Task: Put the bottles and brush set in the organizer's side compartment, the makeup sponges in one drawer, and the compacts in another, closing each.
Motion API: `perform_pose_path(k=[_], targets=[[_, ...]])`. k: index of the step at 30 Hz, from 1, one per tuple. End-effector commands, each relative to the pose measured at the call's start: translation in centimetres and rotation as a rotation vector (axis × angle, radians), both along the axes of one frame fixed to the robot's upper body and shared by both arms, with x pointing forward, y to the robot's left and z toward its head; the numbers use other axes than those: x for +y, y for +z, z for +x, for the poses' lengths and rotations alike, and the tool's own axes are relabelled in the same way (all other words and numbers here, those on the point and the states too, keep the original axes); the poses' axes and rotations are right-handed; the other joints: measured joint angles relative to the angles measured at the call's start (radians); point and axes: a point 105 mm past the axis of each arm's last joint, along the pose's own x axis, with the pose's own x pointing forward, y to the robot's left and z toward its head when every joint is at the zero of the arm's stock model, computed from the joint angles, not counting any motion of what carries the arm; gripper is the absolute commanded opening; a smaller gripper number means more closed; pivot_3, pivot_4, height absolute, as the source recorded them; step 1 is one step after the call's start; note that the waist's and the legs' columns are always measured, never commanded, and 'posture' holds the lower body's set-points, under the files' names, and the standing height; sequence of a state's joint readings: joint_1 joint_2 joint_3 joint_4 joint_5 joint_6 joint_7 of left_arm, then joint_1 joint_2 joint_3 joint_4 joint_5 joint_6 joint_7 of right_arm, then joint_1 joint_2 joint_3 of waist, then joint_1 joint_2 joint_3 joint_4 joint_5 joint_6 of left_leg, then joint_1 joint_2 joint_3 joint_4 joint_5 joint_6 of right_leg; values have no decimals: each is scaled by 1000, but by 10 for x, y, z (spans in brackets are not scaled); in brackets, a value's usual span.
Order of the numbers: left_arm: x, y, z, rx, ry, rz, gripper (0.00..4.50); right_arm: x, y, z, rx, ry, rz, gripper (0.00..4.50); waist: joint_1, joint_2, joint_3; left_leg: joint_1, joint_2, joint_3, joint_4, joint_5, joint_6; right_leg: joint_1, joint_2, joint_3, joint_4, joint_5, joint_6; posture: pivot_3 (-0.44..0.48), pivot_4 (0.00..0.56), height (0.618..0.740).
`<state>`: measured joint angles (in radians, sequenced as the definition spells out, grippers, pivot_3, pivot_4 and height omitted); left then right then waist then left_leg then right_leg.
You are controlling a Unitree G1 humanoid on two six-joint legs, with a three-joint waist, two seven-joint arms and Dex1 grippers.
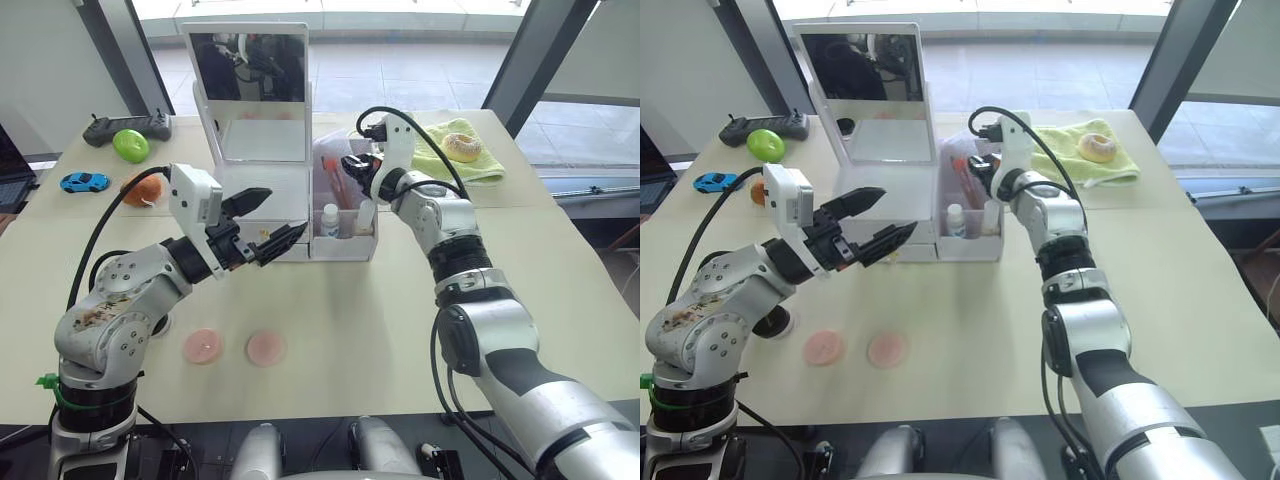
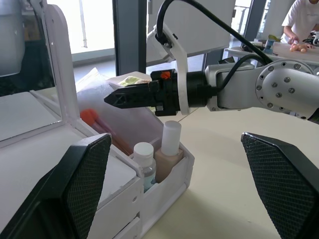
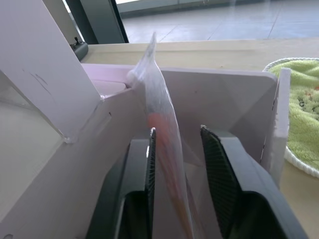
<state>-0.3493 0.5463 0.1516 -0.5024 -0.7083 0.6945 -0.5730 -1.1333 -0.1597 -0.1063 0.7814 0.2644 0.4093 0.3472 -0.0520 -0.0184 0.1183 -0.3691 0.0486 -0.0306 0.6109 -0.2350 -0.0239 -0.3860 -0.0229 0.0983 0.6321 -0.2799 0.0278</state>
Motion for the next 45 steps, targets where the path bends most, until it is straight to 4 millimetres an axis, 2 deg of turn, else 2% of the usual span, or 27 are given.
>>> perform_pose_path(k=[1,5,6,8,10,14,16,19,22,23,25,27,29,32,35,38,41,45], targets=[[-2,12,-2,-57,-19,-4,4500,0,55,-7,-131,23,57,2967,0,0,0,0,0,0,0,0,0,0,0,0,0,0,0,0,150,740],[-3,12,-1,-56,-25,-4,4500,-3,79,-19,-179,42,67,4302,0,0,0,0,0,0,0,0,0,0,0,0,0,0,0,0,150,740],[-3,12,-1,-55,-26,-3,4500,-4,84,-22,-190,46,67,4495,0,0,0,0,0,0,0,0,0,0,0,0,0,0,0,0,150,740],[-3,12,0,-53,-26,-3,4500,-8,94,-31,-216,58,60,4495,1,0,0,0,0,0,0,0,0,0,0,0,0,0,0,0,150,740],[4,8,2,-42,-15,14,4500,-22,101,-53,-253,87,28,4495,8,0,0,0,0,0,0,0,0,0,0,0,0,0,0,0,150,740],[27,-3,3,21,-12,55,4500,-49,81,-103,-247,169,-71,4495,13,0,0,-1,0,-1,0,0,0,1,-1,-2,-3,0,0,0,150,740],[48,-15,2,81,-10,110,4500,-62,70,-135,-240,234,-85,4495,10,-1,0,-1,0,0,0,0,0,1,-1,-1,-3,0,0,0,150,740],[72,-24,1,127,12,176,4500,-82,58,-158,-203,240,-103,4495,1,4,5,0,0,1,-1,0,0,0,0,0,-2,-3,5,0,150,740],[102,-37,-3,213,31,227,4500,-111,41,-180,-163,209,-167,4495,0,3,6,1,0,0,-2,0,0,0,1,1,-2,-5,8,0,150,740],[129,-44,-2,257,91,248,4500,-136,26,-195,-110,170,-195,4495,3,2,6,2,1,0,-3,0,0,0,1,1,-3,-5,7,0,150,740],[170,-53,-4,304,192,298,4500,-166,5,-219,-29,122,-262,4495,13,-2,5,1,1,0,-4,0,0,0,1,0,-3,-7,6,0,150,740],[200,-59,-6,332,265,346,4500,-188,-11,-235,41,67,-303,4495,13,-2,6,1,1,0,-4,-1,1,0,1,-1,-4,-9,5,0,150,740],[227,-61,-8,341,341,366,4500,-205,-18,-248,68,22,-330,4495,10,-3,7,2,-1,1,-3,-1,1,0,-1,-1,-4,-9,5,0,150,740],[259,-65,-11,346,455,407,4500,-223,-18,-263,61,-43,-318,4495,7,-6,7,3,0,3,-3,-1,0,0,-2,-1,-4,-11,2,0,150,740],[277,-64,-13,329,528,411,4500,-239,-20,-274,54,-110,-306,4495,9,-10,7,4,1,3,-4,-1,0,0,-2,-1,-3,-11,2,0,150,740],[304,-64,-16,315,648,415,4500,-254,-28,-286,68,-169,-333,4495,13,-13,7,3,1,3,-5,-1,0,0,-2,-1,-3,-8,6,0,150,740],[315,-63,-18,308,686,421,4500,-258,-28,-287,51,-192,-335,4495,13,-13,7,3,1,3,-6,-1,0,0,-3,-1,-4,-8,7,0,150,740],[317,-64,-18,310,682,428,4500,-255,-27,-280,25,-189,-337,4495,12,-12,7,4,1,4,-6,-1,0,0,-3,-1,-3,-8,7,0,150,740]])
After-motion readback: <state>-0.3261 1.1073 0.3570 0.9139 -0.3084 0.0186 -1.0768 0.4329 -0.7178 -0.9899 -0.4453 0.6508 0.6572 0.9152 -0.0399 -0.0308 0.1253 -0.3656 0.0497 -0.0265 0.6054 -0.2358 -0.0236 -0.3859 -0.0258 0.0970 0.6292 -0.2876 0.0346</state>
